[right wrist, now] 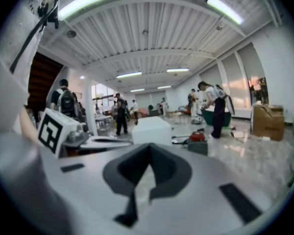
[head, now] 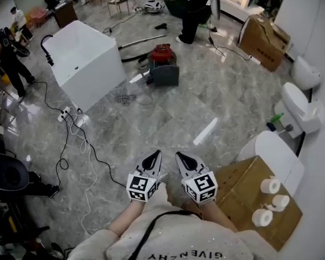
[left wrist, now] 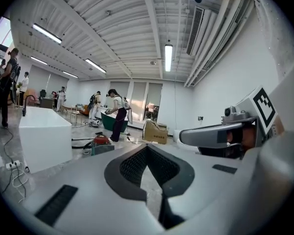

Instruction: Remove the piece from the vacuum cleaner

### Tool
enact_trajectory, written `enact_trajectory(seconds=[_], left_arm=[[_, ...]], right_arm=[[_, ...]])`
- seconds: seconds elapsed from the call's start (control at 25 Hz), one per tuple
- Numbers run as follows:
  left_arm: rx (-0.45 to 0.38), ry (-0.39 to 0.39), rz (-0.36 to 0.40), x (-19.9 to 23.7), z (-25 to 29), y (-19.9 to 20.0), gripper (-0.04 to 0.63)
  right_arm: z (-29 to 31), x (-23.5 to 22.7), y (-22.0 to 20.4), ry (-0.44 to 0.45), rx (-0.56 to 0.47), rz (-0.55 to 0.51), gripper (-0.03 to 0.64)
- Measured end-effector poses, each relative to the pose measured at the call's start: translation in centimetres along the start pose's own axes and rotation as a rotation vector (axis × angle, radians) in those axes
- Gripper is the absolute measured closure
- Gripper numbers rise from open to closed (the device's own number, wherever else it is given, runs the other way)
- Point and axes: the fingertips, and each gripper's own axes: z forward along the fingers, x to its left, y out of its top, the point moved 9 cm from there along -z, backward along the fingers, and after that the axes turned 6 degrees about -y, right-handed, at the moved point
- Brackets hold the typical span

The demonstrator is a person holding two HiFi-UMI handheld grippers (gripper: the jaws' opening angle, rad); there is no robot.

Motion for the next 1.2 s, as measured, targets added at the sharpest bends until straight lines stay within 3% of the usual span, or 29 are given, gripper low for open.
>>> enact_trajectory(seconds=[0.32,1.2], left_arm=[[0.010,-0.051,-0.010,2.2,5.2,-0.5,0.576],[0.040,-0.131,-0.032,18.6,21.6,4.6,0.575]], right_arm=[[2.5,-3.2,-0.3,-0.036,0.033,0.023,0.603],[21.7,-13.5,6.1,-0.105,0.072,0.050,0.602]])
